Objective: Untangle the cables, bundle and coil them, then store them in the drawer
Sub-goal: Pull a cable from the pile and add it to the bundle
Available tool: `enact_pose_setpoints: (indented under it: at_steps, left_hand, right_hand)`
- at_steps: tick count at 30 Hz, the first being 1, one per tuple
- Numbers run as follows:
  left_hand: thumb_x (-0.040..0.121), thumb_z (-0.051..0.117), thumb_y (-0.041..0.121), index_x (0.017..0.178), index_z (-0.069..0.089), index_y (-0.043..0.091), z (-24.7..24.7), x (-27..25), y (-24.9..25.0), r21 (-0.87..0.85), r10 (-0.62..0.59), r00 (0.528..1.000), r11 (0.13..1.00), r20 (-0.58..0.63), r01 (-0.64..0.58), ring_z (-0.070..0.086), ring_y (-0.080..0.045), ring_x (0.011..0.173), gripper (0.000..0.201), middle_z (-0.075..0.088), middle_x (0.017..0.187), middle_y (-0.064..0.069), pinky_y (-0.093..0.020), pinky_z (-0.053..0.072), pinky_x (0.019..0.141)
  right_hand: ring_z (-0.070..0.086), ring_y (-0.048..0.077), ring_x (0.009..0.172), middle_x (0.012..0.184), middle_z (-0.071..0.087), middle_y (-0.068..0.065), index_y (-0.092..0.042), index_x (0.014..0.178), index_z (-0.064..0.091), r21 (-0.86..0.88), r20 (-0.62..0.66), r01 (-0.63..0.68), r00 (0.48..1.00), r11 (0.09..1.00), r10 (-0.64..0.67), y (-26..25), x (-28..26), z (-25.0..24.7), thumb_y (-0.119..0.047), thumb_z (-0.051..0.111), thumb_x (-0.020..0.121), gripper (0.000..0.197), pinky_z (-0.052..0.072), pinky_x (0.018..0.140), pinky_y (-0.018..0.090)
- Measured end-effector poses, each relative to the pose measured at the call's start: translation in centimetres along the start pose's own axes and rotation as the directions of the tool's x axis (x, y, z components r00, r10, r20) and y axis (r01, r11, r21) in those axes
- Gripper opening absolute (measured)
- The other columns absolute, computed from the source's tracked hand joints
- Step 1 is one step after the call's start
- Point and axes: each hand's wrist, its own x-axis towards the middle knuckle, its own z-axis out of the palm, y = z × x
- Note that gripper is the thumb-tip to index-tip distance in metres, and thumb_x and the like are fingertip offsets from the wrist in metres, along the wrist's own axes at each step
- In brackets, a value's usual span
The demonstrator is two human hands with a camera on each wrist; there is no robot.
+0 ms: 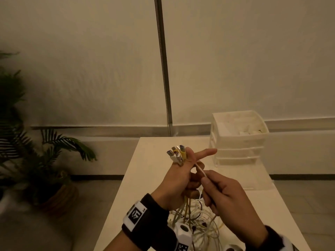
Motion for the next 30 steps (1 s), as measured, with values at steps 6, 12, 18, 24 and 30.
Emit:
enact_pose_setpoints:
  at_steps: [6, 12, 18, 24, 30]
  left_hand:
    - [0.096, 0.031, 0.055, 0.099, 0.074, 0.012, 0.3, 0.4, -0.2, 0.138, 0.128, 0.98, 0.985, -0.152, -0.107, 0.037, -0.013, 0.053, 0.06, 0.039, 0.08, -0.008, -0.023, 0.033, 0.047]
    - [0.097, 0.028, 0.054, 0.067, 0.039, 0.014, -4.2, 0.7, 3.2, -0.12, 0.275, 0.894, 0.934, -0.354, -0.335, 0.057, -0.024, 0.06, 0.051, 0.047, 0.064, -0.007, -0.04, 0.056, 0.061]
    - [0.098, 0.027, 0.06, 0.063, 0.034, 0.022, -10.0, -1.7, 8.7, 0.016, 0.372, 0.788, 0.908, -0.49, -0.419, 0.019, -0.008, 0.04, 0.052, 0.025, 0.051, 0.006, -0.016, 0.018, 0.035]
    - [0.1, 0.047, 0.034, 0.089, 0.073, 0.022, -6.7, -2.3, 3.7, 0.687, 0.37, 0.923, 0.699, -0.109, -0.199, 0.047, -0.002, 0.044, 0.03, 0.054, 0.058, 0.018, -0.018, 0.036, 0.044]
    - [0.095, 0.052, 0.013, 0.118, 0.068, 0.026, -3.4, 0.1, -2.6, 0.851, 0.194, 0.972, 0.481, 0.132, -0.211, 0.064, -0.006, 0.106, 0.031, 0.072, 0.115, 0.005, -0.026, 0.049, 0.088]
  right_hand:
    - [0.052, 0.003, 0.05, 0.06, 0.064, -0.001, -0.056, 0.126, 0.045, -0.189, 0.026, 0.044, 0.999, 0.981, -0.04, 0.9, 0.0, 0.0, -0.024, 0.05, 0.097, 0.044, 0.038, 0.055, 0.014]
    - [0.048, 0.006, 0.045, 0.053, 0.057, 0.003, -0.037, 0.114, 0.064, -0.065, 0.112, -0.08, 0.99, 0.995, 0.087, 2.8, 0.3, -1.5, -0.023, 0.056, 0.095, 0.025, 0.041, 0.054, 0.021]
    - [0.034, 0.012, 0.044, 0.049, 0.039, 0.0, -0.012, 0.066, 0.059, -0.043, 0.291, -0.298, 0.91, 0.954, 0.297, 6.8, 0.1, -2.9, -0.027, 0.049, 0.098, 0.037, 0.032, 0.049, 0.023]
    - [0.025, 0.008, 0.045, 0.05, 0.03, -0.007, -0.013, 0.061, 0.049, -0.015, 0.231, -0.34, 0.914, 0.94, 0.334, 6.8, 0.1, -2.1, -0.028, 0.046, 0.099, 0.041, 0.026, 0.046, 0.02]
    - [0.023, 0.014, 0.047, 0.048, 0.031, -0.001, -0.012, 0.064, 0.057, 0.227, 0.348, -0.344, 0.902, 0.911, 0.254, 3.5, 1.4, -2.6, -0.029, 0.051, 0.095, 0.036, 0.018, 0.051, 0.032]
